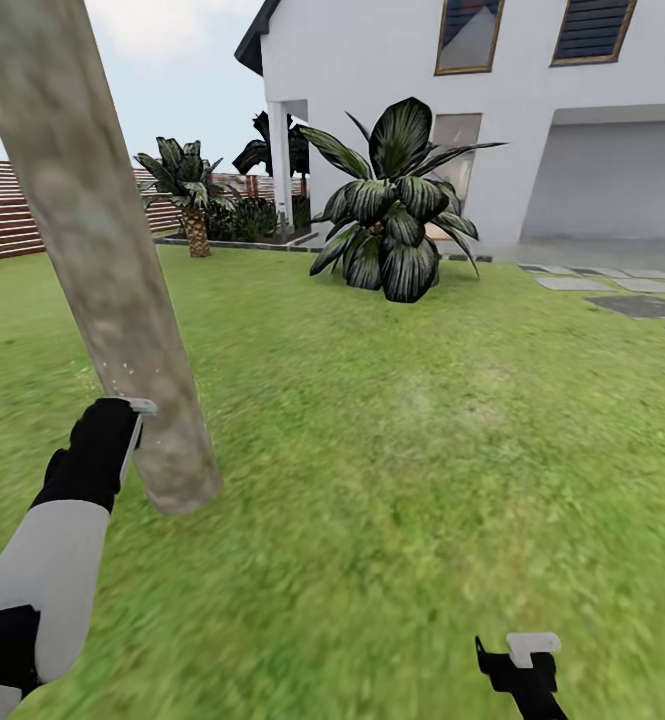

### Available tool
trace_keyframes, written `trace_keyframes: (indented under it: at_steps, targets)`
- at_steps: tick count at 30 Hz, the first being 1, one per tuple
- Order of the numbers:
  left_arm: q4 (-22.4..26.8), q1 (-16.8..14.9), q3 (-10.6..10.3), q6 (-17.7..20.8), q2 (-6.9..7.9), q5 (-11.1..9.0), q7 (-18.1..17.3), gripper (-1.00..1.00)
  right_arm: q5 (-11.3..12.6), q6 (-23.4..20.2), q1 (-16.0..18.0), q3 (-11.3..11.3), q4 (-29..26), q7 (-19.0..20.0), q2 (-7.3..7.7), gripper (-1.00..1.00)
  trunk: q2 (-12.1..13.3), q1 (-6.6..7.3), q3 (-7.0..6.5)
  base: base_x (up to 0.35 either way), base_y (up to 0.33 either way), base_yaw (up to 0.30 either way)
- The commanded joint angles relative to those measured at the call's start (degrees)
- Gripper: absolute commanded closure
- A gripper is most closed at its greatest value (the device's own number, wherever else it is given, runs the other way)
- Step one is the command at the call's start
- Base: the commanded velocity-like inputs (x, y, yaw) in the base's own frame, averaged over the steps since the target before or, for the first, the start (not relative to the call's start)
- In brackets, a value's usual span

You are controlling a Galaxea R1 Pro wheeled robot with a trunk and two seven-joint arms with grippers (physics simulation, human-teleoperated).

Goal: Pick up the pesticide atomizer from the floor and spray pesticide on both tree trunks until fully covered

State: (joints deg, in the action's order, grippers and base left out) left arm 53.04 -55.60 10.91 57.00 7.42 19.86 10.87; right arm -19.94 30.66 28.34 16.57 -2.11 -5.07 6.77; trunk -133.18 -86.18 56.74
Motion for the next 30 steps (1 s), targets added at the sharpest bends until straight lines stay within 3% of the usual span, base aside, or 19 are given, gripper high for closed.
trace_keyframes:
  at_steps: [1,7,14,18,22,30]
  targets:
    - [0.0,0.0,0.0,0.1,0.10,-0.6,0.6,1.00,-0.6,0.2,0.0,0.2,0.1,-0.4,0.00,-1.00,0.0,0.00,0.05,0.050,0.018,0.000]
    - [-0.2,0.1,0.3,-0.1,1.30,-0.4,0.2,1.00,-0.6,0.2,0.0,0.2,0.1,-0.4,0.03,-1.00,0.0,0.00,0.05,0.010,0.004,0.000]
    - [-0.7,0.2,-0.1,-0.2,0.41,-0.6,0.8,1.00,-0.6,0.1,0.0,0.2,0.1,-0.4,0.00,-1.00,0.0,0.00,0.05,0.000,0.000,0.000]
    - [-0.8,1.7,0.3,-0.2,1.02,-0.5,1.0,1.00,-0.6,0.1,0.0,0.2,0.1,-0.4,0.00,-1.00,0.0,0.00,0.05,0.000,0.000,0.000]
    - [-0.9,3.1,3.6,-0.4,2.44,-0.4,1.0,1.00,-0.6,0.1,0.0,0.2,0.1,-0.4,0.00,-1.00,0.0,0.00,0.05,0.000,0.000,0.000]
    - [-0.7,4.7,3.9,-0.7,0.07,-0.6,1.0,1.00,-0.5,0.2,0.0,0.2,0.1,-0.4,0.00,-1.00,0.0,0.00,0.05,0.000,0.000,0.112]
